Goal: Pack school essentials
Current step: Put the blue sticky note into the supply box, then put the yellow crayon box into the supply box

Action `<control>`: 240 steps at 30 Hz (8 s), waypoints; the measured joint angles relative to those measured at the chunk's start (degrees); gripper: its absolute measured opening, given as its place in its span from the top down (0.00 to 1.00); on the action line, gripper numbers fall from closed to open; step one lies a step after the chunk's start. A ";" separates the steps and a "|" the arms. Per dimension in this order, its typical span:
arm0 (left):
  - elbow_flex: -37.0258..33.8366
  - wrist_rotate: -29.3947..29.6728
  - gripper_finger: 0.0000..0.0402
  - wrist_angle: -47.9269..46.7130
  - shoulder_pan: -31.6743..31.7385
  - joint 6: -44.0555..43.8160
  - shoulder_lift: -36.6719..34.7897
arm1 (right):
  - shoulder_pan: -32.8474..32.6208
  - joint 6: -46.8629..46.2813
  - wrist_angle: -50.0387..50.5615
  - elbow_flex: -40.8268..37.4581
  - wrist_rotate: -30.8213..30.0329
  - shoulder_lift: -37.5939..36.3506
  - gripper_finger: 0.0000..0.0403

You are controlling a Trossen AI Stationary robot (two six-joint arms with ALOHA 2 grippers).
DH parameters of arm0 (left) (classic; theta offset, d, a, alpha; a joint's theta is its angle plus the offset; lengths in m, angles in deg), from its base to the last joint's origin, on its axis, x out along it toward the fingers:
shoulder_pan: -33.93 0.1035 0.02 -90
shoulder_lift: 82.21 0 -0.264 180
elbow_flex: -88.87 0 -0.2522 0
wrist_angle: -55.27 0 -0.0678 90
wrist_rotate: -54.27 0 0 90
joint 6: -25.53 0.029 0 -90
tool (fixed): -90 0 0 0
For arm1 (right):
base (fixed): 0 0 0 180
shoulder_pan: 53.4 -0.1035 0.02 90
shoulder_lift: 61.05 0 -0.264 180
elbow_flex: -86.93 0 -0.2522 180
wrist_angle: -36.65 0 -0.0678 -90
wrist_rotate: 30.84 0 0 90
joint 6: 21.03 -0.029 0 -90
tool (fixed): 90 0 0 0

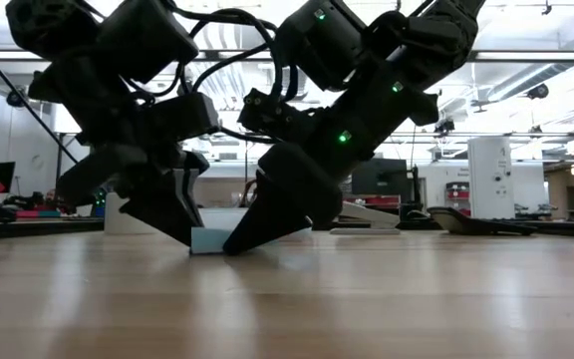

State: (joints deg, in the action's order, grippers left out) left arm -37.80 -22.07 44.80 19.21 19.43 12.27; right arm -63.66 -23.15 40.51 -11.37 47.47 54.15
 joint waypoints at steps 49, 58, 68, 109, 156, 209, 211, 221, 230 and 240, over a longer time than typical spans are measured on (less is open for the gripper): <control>-6.92 15.84 1.00 2.73 -0.02 2.03 -19.53 | 17.75 18.39 9.74 0.15 -1.66 -10.45 0.75; -7.08 15.83 1.00 2.97 -0.02 1.94 -19.41 | 17.25 14.72 10.48 0.17 -1.40 -11.79 0.59; -7.12 15.81 1.00 4.29 -0.02 1.83 -19.34 | 17.07 5.41 11.90 0.20 -1.36 -11.89 0.55; -6.73 14.80 1.00 12.19 -0.72 2.40 -15.76 | 9.13 -2.81 19.91 3.49 -4.71 -17.67 0.31; -6.20 13.30 1.00 26.17 -1.89 4.04 -15.76 | -30.53 -111.92 75.66 -23.65 4.15 -42.75 0.14; -7.09 12.98 1.00 26.22 -3.68 -0.41 -15.76 | -35.97 -64.76 50.73 -25.54 -7.80 -37.27 0.19; -7.11 12.97 1.00 26.21 -3.88 -0.94 -15.76 | -36.00 -65.34 48.49 -27.38 -8.50 -37.25 0.20; -6.34 12.93 1.00 26.27 -3.93 -1.01 -15.76 | -33.17 -62.11 32.15 -32.58 -23.66 -36.98 0.43; -6.31 12.69 1.00 26.27 -4.38 -7.43 -15.76 | -26.23 -24.12 21.72 -26.05 -29.89 -39.36 0.68; 1.49 14.31 1.00 26.59 -4.46 -9.10 -12.13 | -15.92 -25.12 45.55 -25.26 -28.06 -52.43 0.95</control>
State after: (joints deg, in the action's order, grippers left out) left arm -36.31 -7.76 71.39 14.75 10.33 0.14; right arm -79.59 -48.27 86.06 -36.62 19.42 1.72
